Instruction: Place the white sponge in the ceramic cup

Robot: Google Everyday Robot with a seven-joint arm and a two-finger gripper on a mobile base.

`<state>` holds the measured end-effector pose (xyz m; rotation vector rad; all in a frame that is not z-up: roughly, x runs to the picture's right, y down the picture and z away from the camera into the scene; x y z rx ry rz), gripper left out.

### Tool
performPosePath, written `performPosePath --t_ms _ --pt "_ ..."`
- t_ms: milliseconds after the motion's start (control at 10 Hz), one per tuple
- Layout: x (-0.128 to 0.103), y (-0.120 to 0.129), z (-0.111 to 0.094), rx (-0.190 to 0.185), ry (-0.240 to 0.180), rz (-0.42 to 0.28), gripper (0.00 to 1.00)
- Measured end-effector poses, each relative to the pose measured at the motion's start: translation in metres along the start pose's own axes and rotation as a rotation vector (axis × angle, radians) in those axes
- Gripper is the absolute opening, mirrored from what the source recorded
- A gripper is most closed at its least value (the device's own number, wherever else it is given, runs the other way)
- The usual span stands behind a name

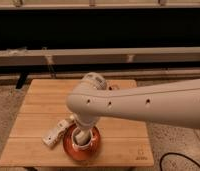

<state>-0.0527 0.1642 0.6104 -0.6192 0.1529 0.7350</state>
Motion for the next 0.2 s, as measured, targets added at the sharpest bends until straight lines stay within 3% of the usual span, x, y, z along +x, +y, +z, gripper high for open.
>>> performPosePath --t_ms 200 --pt "0.0000 -0.0010 0.0040 0.001 0.002 0.000 0.00"
